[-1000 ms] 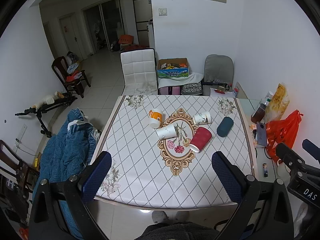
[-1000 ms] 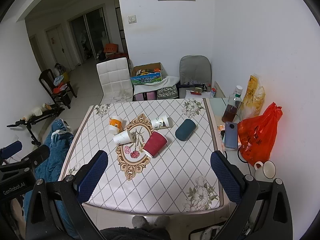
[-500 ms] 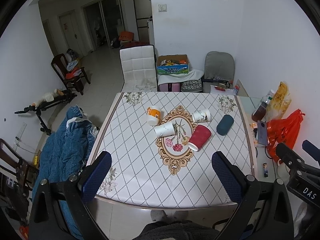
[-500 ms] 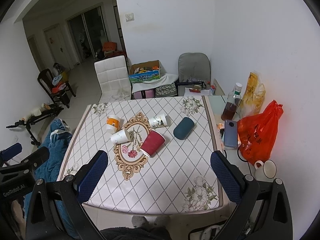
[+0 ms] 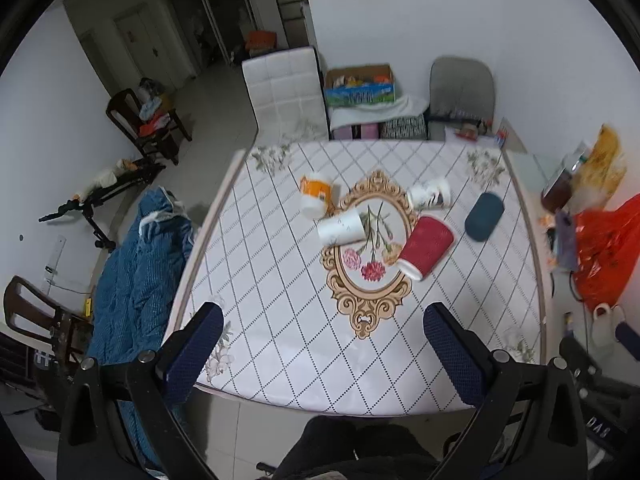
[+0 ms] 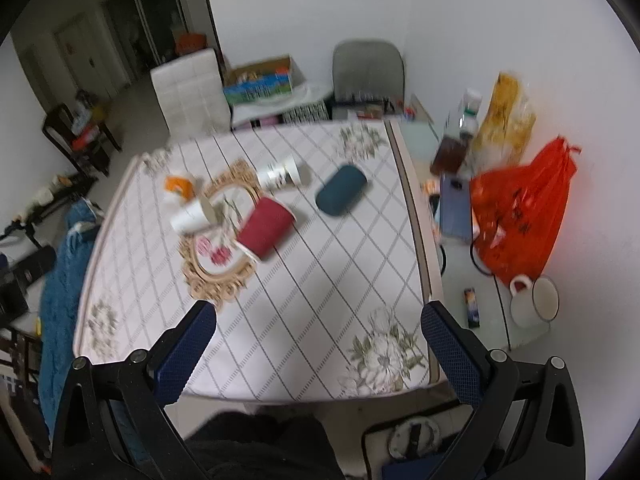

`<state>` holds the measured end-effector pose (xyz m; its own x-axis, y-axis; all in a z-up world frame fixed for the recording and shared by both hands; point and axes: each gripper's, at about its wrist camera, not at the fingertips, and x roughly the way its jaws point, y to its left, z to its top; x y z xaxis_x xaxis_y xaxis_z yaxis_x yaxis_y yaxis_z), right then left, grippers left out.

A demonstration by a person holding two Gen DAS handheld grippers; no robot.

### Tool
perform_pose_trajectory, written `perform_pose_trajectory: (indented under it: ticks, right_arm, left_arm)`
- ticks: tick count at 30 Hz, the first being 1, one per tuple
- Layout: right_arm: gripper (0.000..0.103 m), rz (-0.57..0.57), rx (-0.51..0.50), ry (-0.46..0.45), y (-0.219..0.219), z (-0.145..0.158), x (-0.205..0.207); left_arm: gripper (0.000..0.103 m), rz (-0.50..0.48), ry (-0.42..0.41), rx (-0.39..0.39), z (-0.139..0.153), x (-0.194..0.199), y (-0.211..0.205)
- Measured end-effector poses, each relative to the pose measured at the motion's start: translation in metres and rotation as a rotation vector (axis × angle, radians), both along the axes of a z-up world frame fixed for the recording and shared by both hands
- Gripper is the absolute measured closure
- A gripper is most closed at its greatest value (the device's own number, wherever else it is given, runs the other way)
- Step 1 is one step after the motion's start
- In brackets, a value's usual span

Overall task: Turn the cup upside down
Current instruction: 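Move the left tool down toward the red ripple cup lying on its side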

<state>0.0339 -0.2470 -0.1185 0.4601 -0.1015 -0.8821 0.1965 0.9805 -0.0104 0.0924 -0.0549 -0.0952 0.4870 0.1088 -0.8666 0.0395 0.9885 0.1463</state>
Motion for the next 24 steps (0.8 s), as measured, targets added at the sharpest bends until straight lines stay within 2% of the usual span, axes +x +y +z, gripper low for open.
perform_pose_trajectory:
  ticks: [9, 24]
  right_arm:
    - [0.000, -0.039, 0.019, 0.193, -0.021, -0.103, 0.024]
    - [0.000, -0.105, 0.058, 0.506, -0.028, -0.247, 0.070]
  left_arm:
    - [0.000, -0.074, 0.165, 0.057, -0.076, 0.058, -0.021]
    - [0.000, -0.269, 0.402, 0.126, -0.186, 0.183, -0.073]
